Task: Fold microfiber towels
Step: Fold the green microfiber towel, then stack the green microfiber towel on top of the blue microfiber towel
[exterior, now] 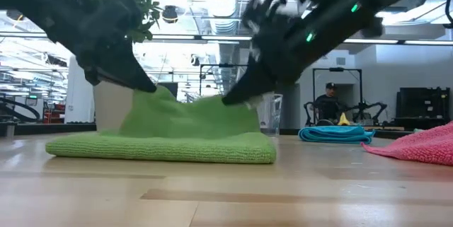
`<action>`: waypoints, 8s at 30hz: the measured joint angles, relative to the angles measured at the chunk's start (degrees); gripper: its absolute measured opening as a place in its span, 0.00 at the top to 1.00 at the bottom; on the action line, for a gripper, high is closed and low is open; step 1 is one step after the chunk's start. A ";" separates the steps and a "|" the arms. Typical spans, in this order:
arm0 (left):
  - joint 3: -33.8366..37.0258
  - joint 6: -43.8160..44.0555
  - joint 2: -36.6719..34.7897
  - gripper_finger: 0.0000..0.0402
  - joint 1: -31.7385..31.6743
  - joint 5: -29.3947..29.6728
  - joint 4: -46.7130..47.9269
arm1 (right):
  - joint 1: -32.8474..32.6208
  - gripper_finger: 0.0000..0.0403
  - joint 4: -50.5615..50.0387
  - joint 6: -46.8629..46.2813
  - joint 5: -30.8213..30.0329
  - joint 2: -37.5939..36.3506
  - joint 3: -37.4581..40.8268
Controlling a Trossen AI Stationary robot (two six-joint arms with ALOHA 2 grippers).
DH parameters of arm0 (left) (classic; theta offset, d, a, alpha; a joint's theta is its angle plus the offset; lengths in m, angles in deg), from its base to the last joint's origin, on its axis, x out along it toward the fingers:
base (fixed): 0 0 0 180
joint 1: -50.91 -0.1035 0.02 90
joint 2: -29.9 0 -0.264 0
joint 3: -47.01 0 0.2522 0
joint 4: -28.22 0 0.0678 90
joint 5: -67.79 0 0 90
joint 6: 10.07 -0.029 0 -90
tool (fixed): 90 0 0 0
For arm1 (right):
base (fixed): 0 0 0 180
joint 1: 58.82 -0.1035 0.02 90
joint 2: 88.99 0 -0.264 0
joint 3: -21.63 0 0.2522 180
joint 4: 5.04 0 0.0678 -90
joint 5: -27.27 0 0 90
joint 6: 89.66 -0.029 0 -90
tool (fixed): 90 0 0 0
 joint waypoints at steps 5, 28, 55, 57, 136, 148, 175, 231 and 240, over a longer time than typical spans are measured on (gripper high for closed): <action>-1.06 1.31 0.00 1.00 4.29 2.22 -0.05 | -4.50 0.94 0.44 -0.90 -1.44 -1.35 -0.07; -1.01 8.61 10.76 1.00 12.87 3.20 -6.21 | -14.23 0.93 7.48 -4.50 -1.07 2.52 -0.34; -0.96 9.47 11.26 1.00 13.04 3.04 -5.61 | -15.21 0.81 10.36 4.02 14.51 2.65 -2.45; -0.90 9.47 11.28 1.00 13.04 3.12 -5.47 | -15.25 0.77 10.32 4.11 16.54 2.65 -2.85; -4.82 2.78 25.30 0.60 20.10 -3.61 -21.10 | -17.94 0.71 13.50 -11.67 10.24 13.38 -0.20; -4.69 0.97 16.91 0.69 19.88 -2.24 -18.13 | -19.31 0.72 12.43 -1.83 1.27 4.57 -0.16; -4.90 4.59 29.83 0.62 14.66 4.36 -25.90 | -14.17 0.74 22.63 -7.69 -0.44 13.45 5.95; -4.71 18.95 11.84 0.31 -3.26 -13.50 -11.97 | 1.91 0.43 -20.84 -57.92 18.75 -6.39 7.68; -4.71 18.80 13.57 0.31 -3.26 -13.53 -13.85 | 2.08 0.79 -19.68 -55.00 19.70 -4.18 7.68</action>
